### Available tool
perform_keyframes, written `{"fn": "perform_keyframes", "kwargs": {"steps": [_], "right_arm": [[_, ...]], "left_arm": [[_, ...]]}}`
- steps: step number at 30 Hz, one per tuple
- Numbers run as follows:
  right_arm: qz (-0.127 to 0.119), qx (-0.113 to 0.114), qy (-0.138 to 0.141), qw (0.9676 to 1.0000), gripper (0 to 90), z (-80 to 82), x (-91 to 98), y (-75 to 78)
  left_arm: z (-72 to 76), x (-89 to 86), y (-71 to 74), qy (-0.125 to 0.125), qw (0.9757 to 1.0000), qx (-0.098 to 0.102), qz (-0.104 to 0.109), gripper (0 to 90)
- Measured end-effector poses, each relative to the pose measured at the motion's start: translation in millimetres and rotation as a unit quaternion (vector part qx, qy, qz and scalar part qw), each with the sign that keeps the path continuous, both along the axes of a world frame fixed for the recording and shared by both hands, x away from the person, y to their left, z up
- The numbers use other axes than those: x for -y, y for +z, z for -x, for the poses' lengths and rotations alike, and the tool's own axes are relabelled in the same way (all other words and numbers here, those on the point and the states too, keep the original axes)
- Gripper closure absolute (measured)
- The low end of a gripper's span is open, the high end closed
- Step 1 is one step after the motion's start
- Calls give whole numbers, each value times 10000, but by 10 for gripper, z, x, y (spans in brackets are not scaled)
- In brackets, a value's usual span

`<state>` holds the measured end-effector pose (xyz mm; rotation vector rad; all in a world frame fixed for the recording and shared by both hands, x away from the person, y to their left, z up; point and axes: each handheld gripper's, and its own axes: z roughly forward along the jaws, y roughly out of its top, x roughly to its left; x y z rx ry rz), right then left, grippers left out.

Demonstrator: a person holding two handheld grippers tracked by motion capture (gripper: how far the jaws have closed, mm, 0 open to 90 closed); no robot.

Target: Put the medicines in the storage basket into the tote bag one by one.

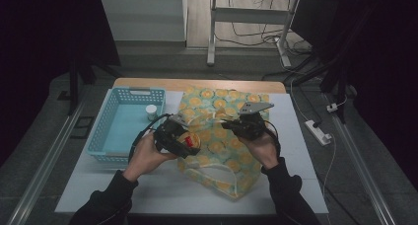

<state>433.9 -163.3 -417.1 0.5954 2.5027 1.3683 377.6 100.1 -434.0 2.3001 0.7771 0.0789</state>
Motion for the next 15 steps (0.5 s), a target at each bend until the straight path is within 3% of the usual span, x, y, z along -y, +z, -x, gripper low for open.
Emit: {"fn": "perform_keyframes", "kwargs": {"steps": [15], "right_arm": [[-33, 7, -22, 10000, 900, -1, 9, 8]], "left_arm": [[-122, 375, -132, -252, 9997, -7, 6, 206]]}}
